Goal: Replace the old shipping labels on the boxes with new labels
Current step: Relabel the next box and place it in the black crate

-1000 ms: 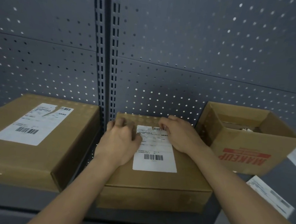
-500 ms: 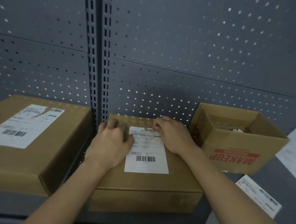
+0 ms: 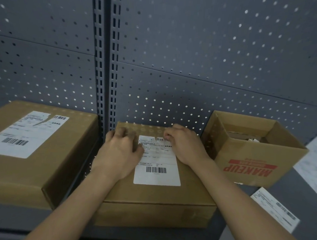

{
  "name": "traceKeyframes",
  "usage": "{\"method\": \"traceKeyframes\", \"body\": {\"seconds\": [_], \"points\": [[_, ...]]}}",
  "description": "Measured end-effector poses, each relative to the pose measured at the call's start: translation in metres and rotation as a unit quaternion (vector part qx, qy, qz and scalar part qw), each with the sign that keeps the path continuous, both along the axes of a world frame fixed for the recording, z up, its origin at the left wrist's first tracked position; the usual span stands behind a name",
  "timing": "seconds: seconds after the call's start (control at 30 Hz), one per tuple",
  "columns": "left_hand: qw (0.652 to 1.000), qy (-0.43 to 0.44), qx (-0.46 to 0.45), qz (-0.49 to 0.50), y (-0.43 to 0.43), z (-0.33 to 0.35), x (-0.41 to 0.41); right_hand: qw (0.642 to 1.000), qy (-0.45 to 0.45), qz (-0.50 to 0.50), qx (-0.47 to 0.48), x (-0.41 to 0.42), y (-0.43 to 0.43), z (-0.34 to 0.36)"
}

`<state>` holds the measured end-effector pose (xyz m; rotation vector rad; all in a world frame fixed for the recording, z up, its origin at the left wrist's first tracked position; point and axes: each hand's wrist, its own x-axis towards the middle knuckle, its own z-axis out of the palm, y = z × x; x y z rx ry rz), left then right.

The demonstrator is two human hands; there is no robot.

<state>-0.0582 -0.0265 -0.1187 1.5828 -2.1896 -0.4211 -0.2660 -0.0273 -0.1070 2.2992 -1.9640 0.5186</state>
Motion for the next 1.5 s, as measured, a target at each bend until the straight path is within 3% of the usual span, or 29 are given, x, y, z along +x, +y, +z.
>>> {"method": "traceKeyframes", "body": {"seconds": [0.23,0.4,0.77,1.5], "points": [[1.0,-0.002,0.002,0.004,0.0005,-0.0001,0.0001,1.0,-0.005,0.002,0.014,0.0004,0.0021,0.0003],[1.0,-0.009,-0.003,0.003,0.0004,0.0001,-0.0005,0.998,-0.057,-0.006,-0.02,-0.0048,0.0055,-0.0017],[1.0,-0.008,0.003,0.007,0.0019,0.0017,-0.0014,1.0,0.009,-0.003,-0.001,-0.0022,0.0016,-0.0038],[1.0,-0.002,-0.005,0.009,0.0005,-0.0004,-0.0011,0.999,0.029,-0.009,0.021,0.0005,0.0036,-0.0006]]}}
